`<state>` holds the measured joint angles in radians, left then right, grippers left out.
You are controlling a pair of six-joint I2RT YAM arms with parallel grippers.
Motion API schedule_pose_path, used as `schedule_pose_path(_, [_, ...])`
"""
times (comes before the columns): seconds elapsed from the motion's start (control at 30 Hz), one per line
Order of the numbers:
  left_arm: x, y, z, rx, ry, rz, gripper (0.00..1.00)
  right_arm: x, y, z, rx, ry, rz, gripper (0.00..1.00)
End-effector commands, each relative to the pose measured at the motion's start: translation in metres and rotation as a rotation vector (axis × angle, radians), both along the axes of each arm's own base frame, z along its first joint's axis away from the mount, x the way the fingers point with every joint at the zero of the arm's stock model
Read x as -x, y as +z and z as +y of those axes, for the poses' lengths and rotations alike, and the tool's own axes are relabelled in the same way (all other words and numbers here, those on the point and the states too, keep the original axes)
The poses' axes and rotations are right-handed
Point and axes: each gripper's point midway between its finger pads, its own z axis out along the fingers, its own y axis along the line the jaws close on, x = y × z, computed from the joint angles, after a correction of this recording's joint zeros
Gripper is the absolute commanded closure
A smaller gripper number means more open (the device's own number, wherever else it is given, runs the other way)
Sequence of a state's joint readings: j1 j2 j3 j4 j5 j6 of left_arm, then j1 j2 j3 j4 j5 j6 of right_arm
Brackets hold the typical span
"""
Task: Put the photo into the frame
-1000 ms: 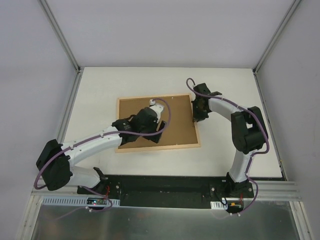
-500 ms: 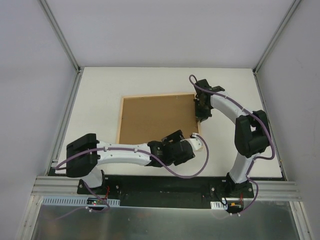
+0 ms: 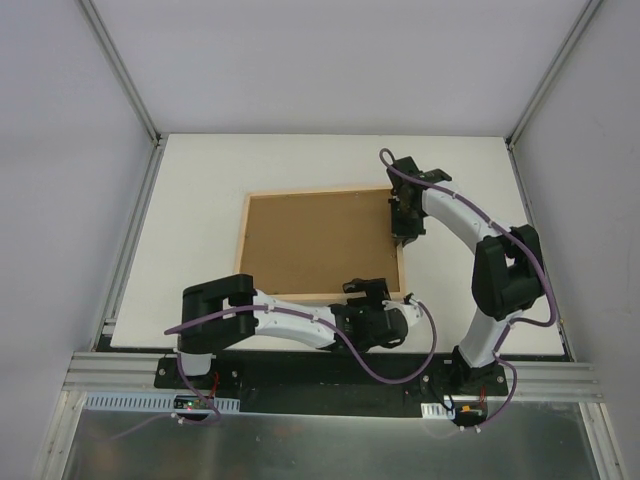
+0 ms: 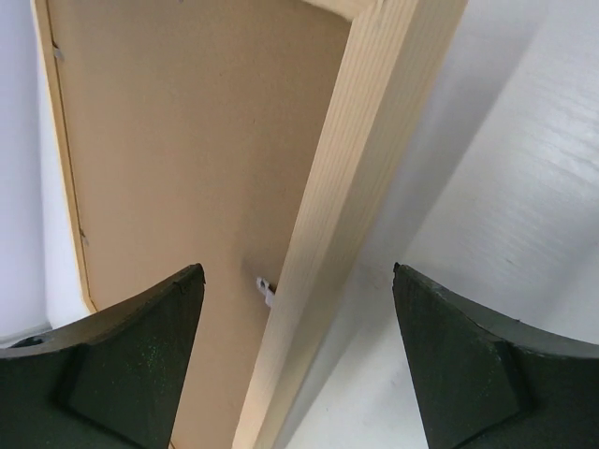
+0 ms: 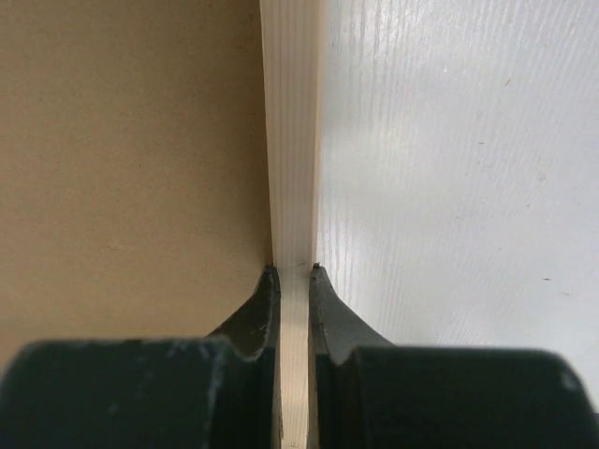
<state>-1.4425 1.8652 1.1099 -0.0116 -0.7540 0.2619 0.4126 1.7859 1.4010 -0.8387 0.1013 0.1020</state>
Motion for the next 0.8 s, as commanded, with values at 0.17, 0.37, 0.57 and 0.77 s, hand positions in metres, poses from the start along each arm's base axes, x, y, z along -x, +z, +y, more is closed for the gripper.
schedule_pose_path(0.17, [-0.027,0.011,-0.006,-0.022,-0.018,-0.246,0.24,0.003,0.046,0.004,-0.046,-0.006,-0.067,0.99])
schedule_pose_path(0.37, [-0.032,0.015,0.000,-0.026,-0.016,-0.308,0.41,0.004,0.046,0.003,-0.042,-0.010,-0.065,0.99])
schedule_pose_path(0.57, [-0.036,0.018,0.000,-0.032,-0.018,-0.353,0.67,0.005,0.048,0.004,-0.050,-0.009,-0.067,1.00])
schedule_pose_path(0.77, [-0.040,0.034,-0.002,-0.016,-0.007,-0.415,1.00,0.006,0.052,0.005,-0.061,-0.005,-0.078,0.99])
